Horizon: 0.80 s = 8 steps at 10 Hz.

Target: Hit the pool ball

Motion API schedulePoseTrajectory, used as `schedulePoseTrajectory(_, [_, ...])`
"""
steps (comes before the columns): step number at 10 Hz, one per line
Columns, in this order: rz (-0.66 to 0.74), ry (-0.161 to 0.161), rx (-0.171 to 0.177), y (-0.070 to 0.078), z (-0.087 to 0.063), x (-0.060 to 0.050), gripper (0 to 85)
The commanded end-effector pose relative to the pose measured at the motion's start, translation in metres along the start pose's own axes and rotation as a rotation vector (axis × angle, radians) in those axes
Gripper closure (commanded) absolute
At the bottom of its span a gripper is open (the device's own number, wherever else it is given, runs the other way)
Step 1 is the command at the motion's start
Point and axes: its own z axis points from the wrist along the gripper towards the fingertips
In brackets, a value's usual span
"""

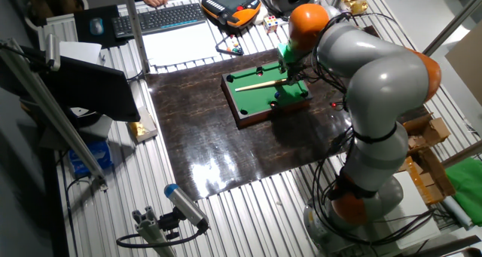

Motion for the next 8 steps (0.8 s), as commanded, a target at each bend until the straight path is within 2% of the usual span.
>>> schedulePoseTrajectory(1, [0.347, -0.045, 0.030, 0.001, 0.004, 0.000, 38.7])
schedulePoseTrajectory(2, [0.354, -0.041, 0.025, 0.001, 0.008, 0.001, 38.0])
schedulePoseTrajectory(4, [0.363, -0.070, 0.010, 0.001, 0.016, 0.004, 37.7])
schedulePoseTrajectory(5, [0.357, -0.071, 0.010, 0.001, 0.020, 0.003, 37.7])
schedulePoseTrajectory(7, [0.301, -0.064, 0.014, 0.004, 0.026, -0.002, 38.0])
schedulePoseTrajectory(8, [0.252, -0.053, 0.034, 0.005, 0.027, -0.004, 38.0])
